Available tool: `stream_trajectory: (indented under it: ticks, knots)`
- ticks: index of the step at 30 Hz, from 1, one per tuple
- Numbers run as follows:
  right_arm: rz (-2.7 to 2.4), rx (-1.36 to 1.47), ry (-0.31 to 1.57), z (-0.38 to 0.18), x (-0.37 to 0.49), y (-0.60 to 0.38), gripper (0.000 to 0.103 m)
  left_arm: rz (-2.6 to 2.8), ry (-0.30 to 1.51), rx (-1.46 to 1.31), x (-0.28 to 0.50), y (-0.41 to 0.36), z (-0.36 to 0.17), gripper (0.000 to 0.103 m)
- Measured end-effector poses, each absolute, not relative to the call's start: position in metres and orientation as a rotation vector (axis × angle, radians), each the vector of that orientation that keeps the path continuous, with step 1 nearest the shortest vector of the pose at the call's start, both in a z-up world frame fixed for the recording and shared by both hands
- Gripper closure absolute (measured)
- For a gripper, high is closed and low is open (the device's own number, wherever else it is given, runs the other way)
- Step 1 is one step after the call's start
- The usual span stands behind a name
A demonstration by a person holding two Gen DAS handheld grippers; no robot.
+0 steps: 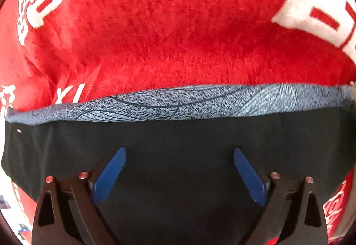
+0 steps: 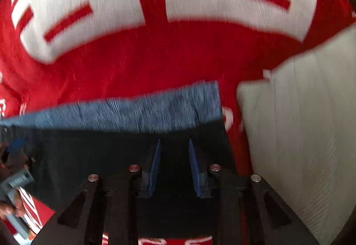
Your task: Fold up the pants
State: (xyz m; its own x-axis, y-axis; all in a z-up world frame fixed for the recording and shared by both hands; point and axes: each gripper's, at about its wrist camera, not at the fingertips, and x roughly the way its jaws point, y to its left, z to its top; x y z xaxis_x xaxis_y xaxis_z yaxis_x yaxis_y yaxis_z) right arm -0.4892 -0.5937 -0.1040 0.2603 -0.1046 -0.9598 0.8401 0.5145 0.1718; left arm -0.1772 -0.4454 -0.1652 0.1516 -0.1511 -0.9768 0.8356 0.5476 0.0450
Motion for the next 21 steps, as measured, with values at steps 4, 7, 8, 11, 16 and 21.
stream_trajectory:
  ticks: [4, 7, 8, 11, 16, 21]
  knots:
    - [-0.686, 0.752, 1.092, -0.077, -0.481, -0.611, 0.043, -0.796, 1.175, 0.729, -0.174, -0.447, -0.159, 0.005]
    - [-0.47, 0.681, 1.152, -0.072, -0.456, -0.599, 0.043, -0.798, 1.205, 0.722, -0.174, -0.444, -0.166, 0.005]
    - [-0.415, 0.626, 1.183, -0.071, -0.445, -0.591, 0.043, -0.8, 1.202, 0.718, -0.176, -0.442, -0.167, 0.005]
    - [-0.282, 0.482, 1.24, -0.078, -0.411, -0.567, 0.043, -0.796, 1.198, 0.685, -0.178, -0.436, -0.168, 0.005]
    - [-0.23, 0.394, 1.321, -0.113, -0.38, -0.561, 0.046, -0.808, 1.206, 0.661, -0.177, -0.427, -0.174, 0.005]
    - [-0.213, 0.419, 1.366, -0.118, -0.366, -0.556, 0.097, -0.8, 1.184, 0.659, -0.177, -0.424, -0.158, 0.005]
